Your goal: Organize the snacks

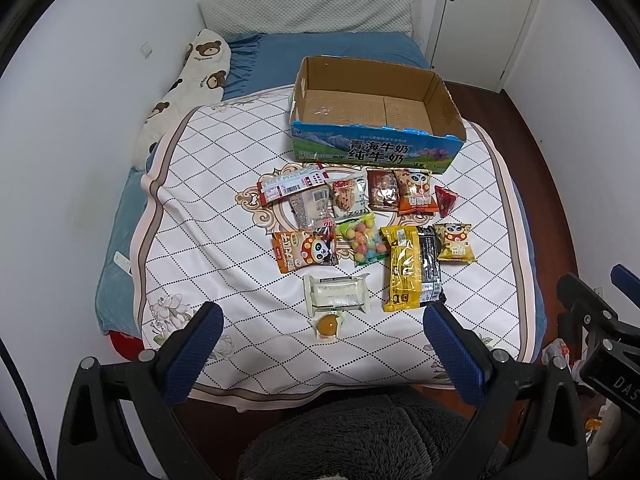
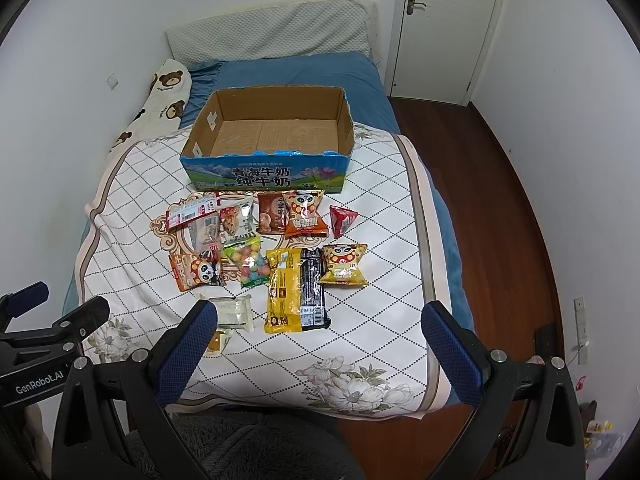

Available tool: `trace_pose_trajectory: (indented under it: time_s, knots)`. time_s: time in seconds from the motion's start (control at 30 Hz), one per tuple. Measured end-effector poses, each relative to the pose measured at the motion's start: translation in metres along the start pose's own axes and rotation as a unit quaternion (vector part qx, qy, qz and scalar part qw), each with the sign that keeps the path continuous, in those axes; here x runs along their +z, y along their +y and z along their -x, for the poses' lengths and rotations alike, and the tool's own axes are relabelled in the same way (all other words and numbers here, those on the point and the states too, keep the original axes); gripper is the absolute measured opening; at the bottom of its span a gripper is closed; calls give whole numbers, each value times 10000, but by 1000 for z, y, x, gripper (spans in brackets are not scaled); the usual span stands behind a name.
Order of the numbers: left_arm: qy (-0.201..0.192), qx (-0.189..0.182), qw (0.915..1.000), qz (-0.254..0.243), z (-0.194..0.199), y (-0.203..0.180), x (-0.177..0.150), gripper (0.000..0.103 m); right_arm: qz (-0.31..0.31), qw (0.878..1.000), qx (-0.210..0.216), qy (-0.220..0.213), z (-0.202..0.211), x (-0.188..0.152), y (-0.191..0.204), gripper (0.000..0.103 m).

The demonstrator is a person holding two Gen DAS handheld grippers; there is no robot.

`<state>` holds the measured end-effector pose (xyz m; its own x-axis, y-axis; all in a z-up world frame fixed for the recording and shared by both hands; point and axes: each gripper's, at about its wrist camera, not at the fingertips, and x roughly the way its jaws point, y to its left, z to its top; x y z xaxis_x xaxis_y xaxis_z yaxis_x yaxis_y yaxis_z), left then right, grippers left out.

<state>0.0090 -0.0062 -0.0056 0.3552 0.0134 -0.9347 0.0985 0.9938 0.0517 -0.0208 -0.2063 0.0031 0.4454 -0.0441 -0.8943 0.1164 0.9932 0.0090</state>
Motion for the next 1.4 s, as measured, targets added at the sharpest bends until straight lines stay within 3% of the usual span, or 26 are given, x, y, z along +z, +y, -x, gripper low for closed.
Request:
trace_pose_trajectory:
  time_s: [0.5, 0.6, 0.73, 0.8, 0.97, 1.03, 1.1, 1.27, 1.33, 1.4]
  knots:
    - [21, 64, 10000, 4, -11, 1, 8, 102, -41, 10000, 45, 76, -7, 1, 4, 103]
    - [-115, 269, 9994, -197, -31, 2, 17, 102, -68, 9997, 79, 204, -27, 3, 9, 103]
    - [-337, 967, 9906, -904, -78, 0, 25, 102, -118, 9984, 202, 519, -81, 3, 12, 103]
    - [-266, 1269, 9812, -1429, -110, -5, 23, 102, -101, 9974, 187, 694, -113, 0, 16, 103]
    - [161, 1328, 9538, -2691, -192, -21, 8, 102, -100, 9923, 107, 1229, -211, -7, 17, 103]
    - [354, 1251, 9361, -3268, -223, -32, -4, 102, -175, 9888, 189, 1473, -248, -11, 12, 102]
    - [483, 1186, 9120, -3897, -251, -46, -20, 102, -316, 9833, 315, 1766, -279, -16, 7, 102]
    - [748, 759, 8553, -5070, -306, -78, -55, 101, -451, 9771, 348, 2050, -312, -32, -6, 102]
    - [815, 586, 8421, -5298, -317, -86, -62, 100, -429, 9760, 338, 2109, -317, -37, -8, 102]
    - [855, 283, 8384, -5376, -322, -94, -63, 81, -390, 9752, 308, 2155, -321, -42, -9, 102]
